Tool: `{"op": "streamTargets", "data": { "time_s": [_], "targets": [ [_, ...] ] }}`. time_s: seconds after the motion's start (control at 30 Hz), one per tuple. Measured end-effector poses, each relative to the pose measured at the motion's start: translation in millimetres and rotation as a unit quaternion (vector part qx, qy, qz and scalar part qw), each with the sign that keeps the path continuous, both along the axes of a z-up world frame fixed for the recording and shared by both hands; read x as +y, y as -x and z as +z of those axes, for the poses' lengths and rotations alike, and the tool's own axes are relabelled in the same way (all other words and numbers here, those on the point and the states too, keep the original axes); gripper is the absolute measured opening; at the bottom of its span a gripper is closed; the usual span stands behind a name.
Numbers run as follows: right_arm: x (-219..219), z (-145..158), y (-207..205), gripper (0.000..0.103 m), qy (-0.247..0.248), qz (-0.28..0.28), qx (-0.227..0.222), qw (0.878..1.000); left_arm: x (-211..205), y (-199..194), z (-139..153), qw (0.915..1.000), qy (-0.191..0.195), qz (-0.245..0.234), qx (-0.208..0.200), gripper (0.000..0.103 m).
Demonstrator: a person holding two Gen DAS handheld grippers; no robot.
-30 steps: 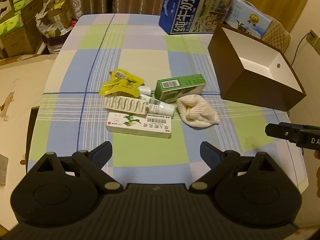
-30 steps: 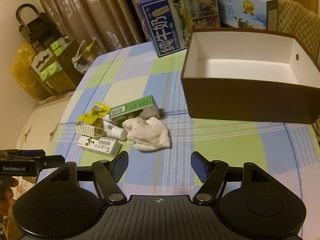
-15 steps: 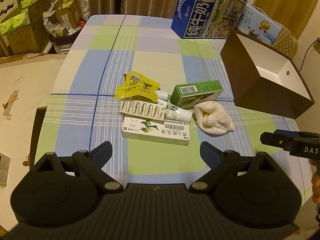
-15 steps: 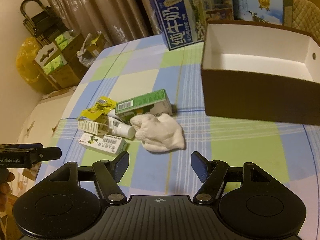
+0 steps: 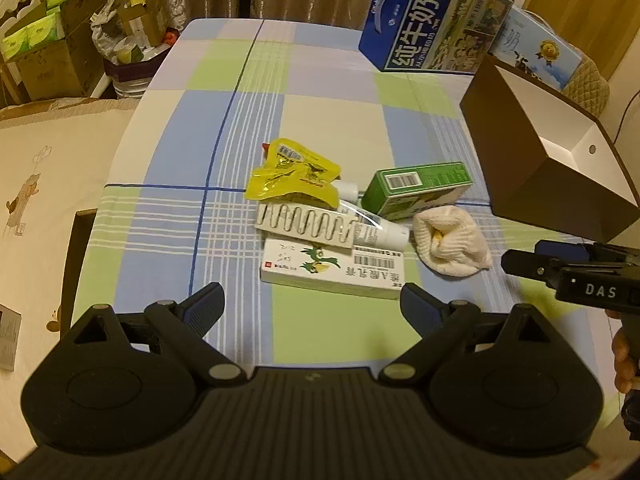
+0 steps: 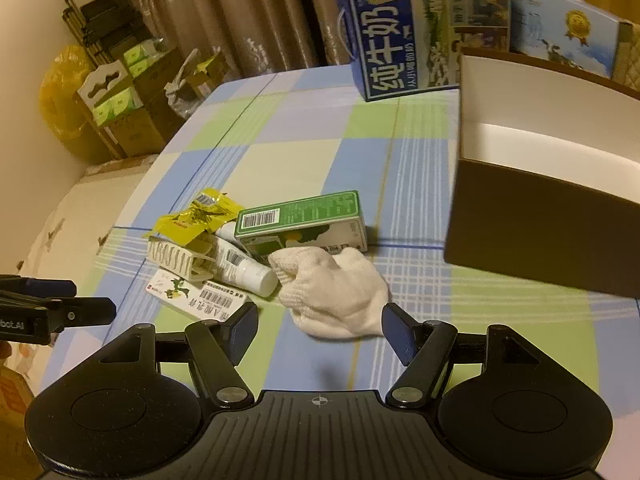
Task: Organize objects
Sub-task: 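Grasp the white cloth glove with the right tool, then grasp the yellow snack packet with the left tool while the right tool holds the glove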
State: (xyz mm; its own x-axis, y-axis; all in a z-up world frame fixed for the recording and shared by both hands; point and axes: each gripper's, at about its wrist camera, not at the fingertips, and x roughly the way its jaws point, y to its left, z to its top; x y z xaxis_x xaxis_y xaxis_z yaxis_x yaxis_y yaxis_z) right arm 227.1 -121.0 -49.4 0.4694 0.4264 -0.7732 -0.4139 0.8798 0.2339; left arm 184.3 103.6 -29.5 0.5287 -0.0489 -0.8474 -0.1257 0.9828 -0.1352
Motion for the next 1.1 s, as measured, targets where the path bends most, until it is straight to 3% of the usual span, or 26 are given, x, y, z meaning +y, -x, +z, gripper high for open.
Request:
{"op": "streamTargets", "data": {
  "time_s": [0.6, 0.77, 0.87, 1.1],
  "targets": [
    [41, -51, -48, 0.066, 0.042, 0.015, 0.010, 0.999, 20, -42, -16, 0.9997, -0.022, -0.007, 0.013, 0.093],
    [33, -54, -49, 0.033, 0.035, 0.015, 0.013, 0.999, 22, -74, -18, 0.9991, -0.031, -0.027, 0.014, 0.093],
    [23, -50, -48, 0.025, 0.023, 0.008, 0.017, 1.000, 24, -97, -23, 0.9983, -0.037, -0.040, 0.022, 0.093],
    [-10, -44, -44, 0.023, 0.016, -0.046, 0.026, 0.999, 28, -144, -43, 0.9960, -0.040, -0.058, 0.055, 0.093]
  ]
}}
